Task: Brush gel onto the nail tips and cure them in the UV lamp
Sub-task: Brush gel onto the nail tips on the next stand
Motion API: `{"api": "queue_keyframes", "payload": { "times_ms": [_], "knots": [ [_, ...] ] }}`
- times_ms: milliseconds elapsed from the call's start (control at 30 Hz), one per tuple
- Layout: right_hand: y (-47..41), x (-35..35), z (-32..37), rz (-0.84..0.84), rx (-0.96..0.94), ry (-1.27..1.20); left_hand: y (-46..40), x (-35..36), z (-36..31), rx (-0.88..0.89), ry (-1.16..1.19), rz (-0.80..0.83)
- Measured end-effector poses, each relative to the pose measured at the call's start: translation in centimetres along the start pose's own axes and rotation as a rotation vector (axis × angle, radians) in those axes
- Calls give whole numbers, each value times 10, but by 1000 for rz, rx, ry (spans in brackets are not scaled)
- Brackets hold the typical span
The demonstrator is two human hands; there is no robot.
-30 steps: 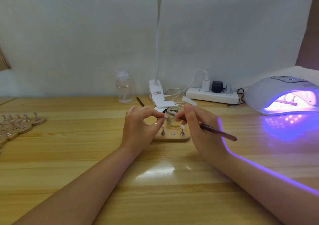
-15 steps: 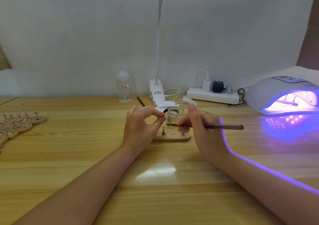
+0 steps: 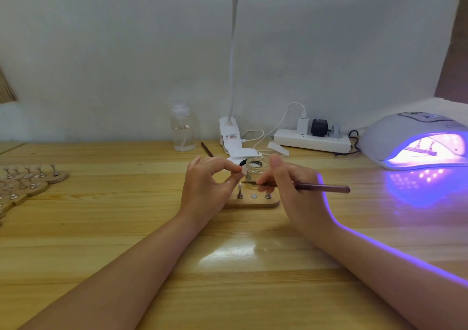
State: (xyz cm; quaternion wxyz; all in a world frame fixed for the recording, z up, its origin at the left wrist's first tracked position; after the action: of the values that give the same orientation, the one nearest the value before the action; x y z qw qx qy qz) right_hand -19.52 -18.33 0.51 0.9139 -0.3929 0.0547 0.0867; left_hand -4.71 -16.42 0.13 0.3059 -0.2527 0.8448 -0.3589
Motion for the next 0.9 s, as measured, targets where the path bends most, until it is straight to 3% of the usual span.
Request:
{"api": "queue_keyframes", "payload": {
  "times_ms": [167, 300, 433, 900],
  "knots": [
    [-2, -2, 10, -22, -115, 133, 0, 1, 1, -6, 4, 2],
    [1, -1, -2, -8, -8, 42, 1, 1, -1, 1, -1, 3],
    [-1, -5, 8, -60, -109, 91, 0, 0, 0, -2, -4, 2],
    [-1, -10, 1, -110, 20, -12, 0, 0, 0, -4, -4, -4]
  ]
}}
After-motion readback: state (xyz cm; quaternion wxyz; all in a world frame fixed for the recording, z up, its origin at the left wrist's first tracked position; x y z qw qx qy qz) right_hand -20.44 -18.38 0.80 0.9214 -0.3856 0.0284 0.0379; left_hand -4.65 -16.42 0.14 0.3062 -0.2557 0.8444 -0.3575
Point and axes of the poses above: each hand's wrist, its own y-axis away from the middle knuckle, its own x-axis out of the palm, z = x × y, the point moved 8 cm from there along -y, towards the middle knuckle, and after that the axes turned 2 degrees about -z, right-handed, at the moved point
